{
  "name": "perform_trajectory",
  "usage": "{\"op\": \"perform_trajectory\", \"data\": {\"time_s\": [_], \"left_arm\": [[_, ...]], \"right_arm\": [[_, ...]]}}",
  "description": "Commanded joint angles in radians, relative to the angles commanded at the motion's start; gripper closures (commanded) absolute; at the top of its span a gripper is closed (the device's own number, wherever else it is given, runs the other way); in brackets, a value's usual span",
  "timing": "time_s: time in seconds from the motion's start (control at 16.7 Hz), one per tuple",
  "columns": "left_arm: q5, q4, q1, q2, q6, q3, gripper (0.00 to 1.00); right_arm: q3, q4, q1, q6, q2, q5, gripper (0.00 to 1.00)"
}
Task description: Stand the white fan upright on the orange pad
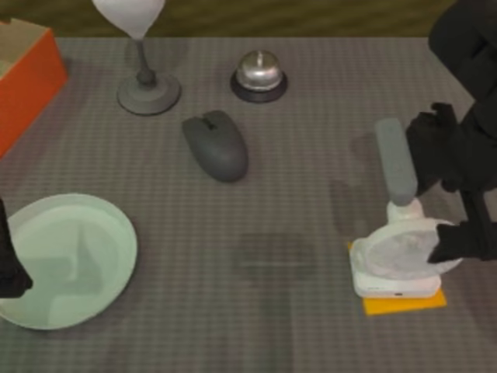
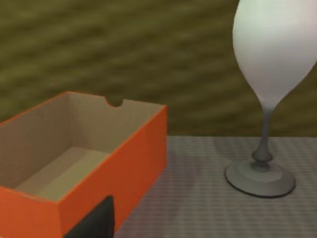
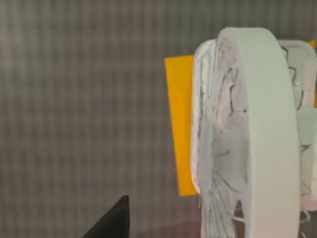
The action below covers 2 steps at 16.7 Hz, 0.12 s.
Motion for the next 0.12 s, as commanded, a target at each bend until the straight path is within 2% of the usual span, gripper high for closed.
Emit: {"op": "perform_trajectory", "data": {"time_s": [0.12], "left_arm": [[0.0, 0.0, 0.0, 0.0, 0.0, 0.0, 0.0]], "right_arm": [[0.0, 0.0, 0.0, 0.0, 0.0, 0.0, 0.0]]}}
